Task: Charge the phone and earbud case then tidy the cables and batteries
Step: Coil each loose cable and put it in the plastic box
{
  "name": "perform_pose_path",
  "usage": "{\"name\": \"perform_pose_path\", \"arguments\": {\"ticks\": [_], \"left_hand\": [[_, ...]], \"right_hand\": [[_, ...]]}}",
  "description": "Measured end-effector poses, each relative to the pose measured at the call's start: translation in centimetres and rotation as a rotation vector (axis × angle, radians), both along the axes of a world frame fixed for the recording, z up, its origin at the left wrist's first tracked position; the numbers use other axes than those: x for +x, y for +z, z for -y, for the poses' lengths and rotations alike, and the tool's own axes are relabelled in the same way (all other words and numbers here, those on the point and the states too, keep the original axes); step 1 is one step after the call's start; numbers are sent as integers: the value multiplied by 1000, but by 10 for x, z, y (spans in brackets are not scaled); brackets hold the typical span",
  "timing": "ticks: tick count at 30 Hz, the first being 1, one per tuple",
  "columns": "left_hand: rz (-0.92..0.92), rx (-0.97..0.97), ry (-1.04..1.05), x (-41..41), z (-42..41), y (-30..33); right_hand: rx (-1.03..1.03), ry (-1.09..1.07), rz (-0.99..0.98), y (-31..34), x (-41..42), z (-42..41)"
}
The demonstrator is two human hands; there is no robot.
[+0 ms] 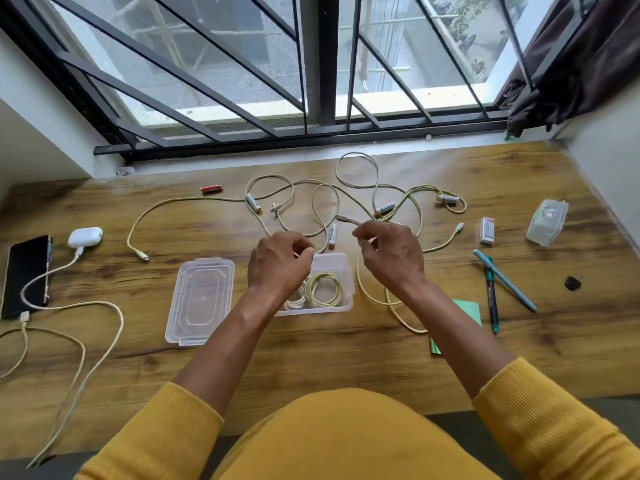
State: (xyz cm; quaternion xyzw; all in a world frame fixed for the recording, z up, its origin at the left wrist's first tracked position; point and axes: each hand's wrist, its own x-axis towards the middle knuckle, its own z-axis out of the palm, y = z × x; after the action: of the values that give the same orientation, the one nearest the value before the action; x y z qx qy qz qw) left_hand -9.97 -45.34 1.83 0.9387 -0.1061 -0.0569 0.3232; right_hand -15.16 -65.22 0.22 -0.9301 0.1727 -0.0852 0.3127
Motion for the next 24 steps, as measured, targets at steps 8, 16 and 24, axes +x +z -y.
{"name": "perform_pose_path", "arguments": {"ticks": [8,16,24], "left_hand": [[-36,-21,-3,25,36,-6],[-96,93,90,69,66,-27],[-104,90,231,92,76,-41]], "right_hand": [[-46,-85,-125,-10,5,30],[32,30,-157,-19,28,33],[105,87,-158,-26,47,27]]}}
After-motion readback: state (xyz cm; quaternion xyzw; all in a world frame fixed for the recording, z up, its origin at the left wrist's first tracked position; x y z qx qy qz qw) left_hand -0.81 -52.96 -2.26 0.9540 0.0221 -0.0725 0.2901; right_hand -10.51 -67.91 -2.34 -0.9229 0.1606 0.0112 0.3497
